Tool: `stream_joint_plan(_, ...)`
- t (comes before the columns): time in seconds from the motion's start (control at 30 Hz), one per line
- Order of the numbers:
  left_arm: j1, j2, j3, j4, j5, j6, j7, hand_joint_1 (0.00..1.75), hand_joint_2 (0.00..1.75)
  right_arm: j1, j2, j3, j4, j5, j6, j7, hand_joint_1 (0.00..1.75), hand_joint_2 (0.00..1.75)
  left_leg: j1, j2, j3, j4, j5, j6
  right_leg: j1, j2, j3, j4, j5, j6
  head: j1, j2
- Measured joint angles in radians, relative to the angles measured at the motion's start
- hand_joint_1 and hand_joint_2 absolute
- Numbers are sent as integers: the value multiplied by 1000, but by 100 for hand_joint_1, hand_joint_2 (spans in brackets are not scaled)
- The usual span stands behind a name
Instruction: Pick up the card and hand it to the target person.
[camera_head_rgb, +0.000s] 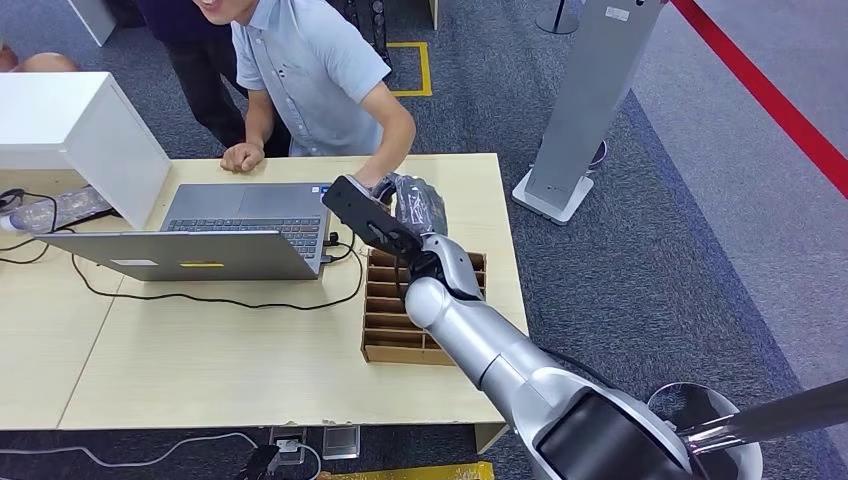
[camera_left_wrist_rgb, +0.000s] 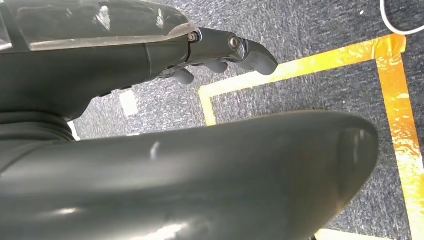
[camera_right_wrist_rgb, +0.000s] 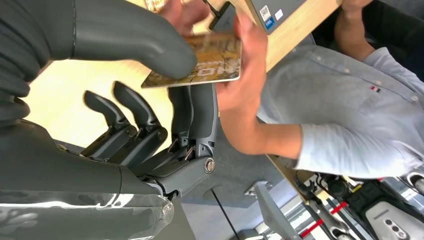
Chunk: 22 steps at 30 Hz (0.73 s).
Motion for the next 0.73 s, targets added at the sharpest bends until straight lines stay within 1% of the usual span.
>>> stream_joint_plan(0.17,0,0,0,0,4,-7,-23,0,0,-3,10,15,37,-34,-10,-21,0,175,0,0,0,0,0,0,0,0,0,0,0,0,-1,0)
stream_joint_plan(0.47,10,1,0,0,24,8,-35,0,0,-9,7,16,47,-164,-98,-135,0,175,0,0,0,0,0,0,0,0,0,0,0,0,-1,0)
stream_joint_plan(0.57,14,1,0,0,32,11,-37,0,0,-5,-10,13,5,-205,-129,-162,0,175,0,0,0,0,0,0,0,0,0,0,0,0,-1,0)
stream_joint_plan(0.73,25,1,0,0,38,13,-49,0,0,42,-64,0,-135,-218,-159,-156,0,175,0,0,1,0,0,0,0,0,0,0,0,0,-1,0)
